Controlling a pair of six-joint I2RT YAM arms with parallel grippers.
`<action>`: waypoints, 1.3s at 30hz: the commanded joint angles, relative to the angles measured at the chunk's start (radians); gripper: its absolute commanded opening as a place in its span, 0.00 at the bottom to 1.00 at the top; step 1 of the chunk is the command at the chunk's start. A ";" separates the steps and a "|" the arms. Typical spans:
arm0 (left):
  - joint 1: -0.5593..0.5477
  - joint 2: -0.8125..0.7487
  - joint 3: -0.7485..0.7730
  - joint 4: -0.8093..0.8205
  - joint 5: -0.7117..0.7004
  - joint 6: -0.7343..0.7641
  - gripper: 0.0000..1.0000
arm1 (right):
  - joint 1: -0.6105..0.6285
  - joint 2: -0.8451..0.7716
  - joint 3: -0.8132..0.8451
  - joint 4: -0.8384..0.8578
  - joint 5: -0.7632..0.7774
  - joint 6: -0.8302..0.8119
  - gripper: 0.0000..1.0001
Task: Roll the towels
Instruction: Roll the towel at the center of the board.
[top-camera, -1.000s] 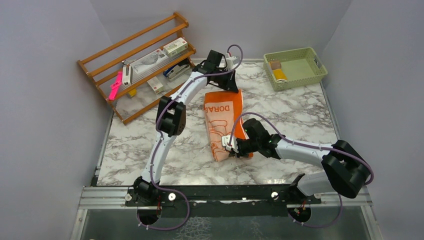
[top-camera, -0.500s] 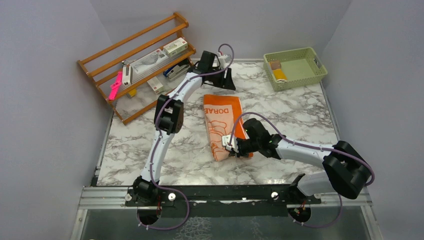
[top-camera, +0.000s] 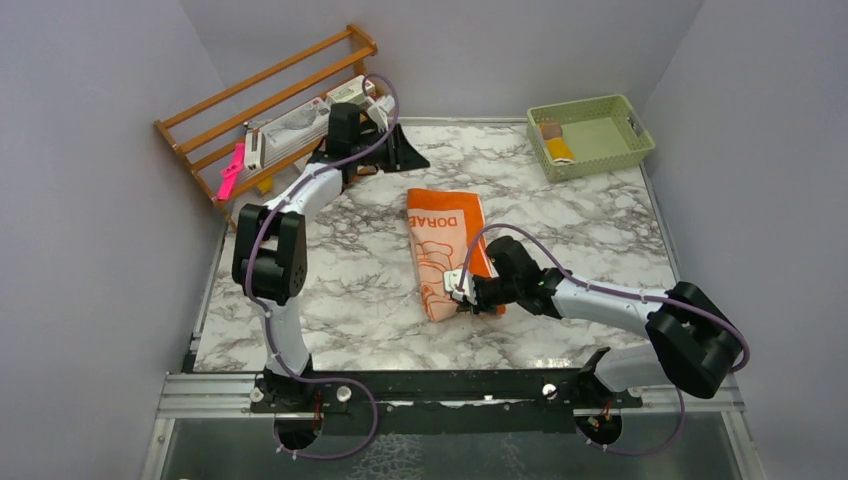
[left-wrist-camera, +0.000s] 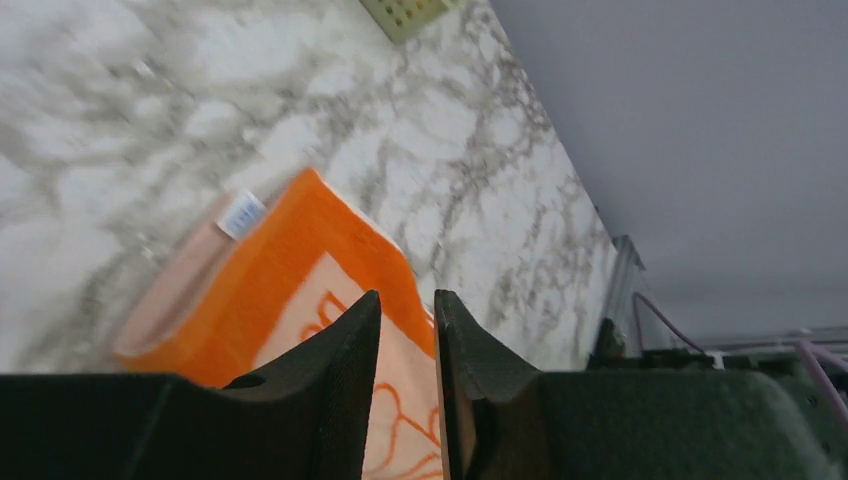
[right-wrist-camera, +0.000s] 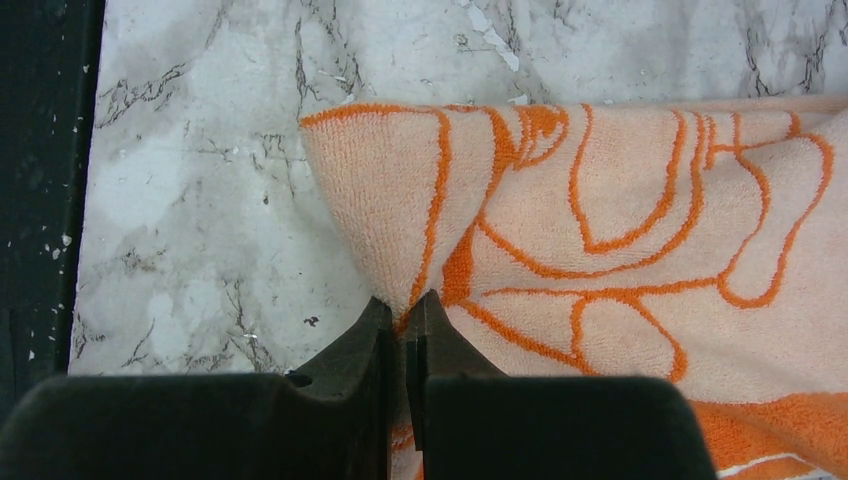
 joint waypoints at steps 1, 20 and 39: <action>-0.050 -0.035 -0.320 0.339 0.162 -0.221 0.26 | 0.006 -0.026 0.013 0.033 -0.041 -0.007 0.01; -0.054 0.365 -0.139 0.374 0.041 -0.242 0.00 | 0.006 -0.110 0.029 -0.009 -0.038 0.002 0.01; 0.057 0.094 0.272 -0.221 -0.046 0.015 0.22 | 0.006 0.319 0.437 -0.343 -0.187 0.121 0.01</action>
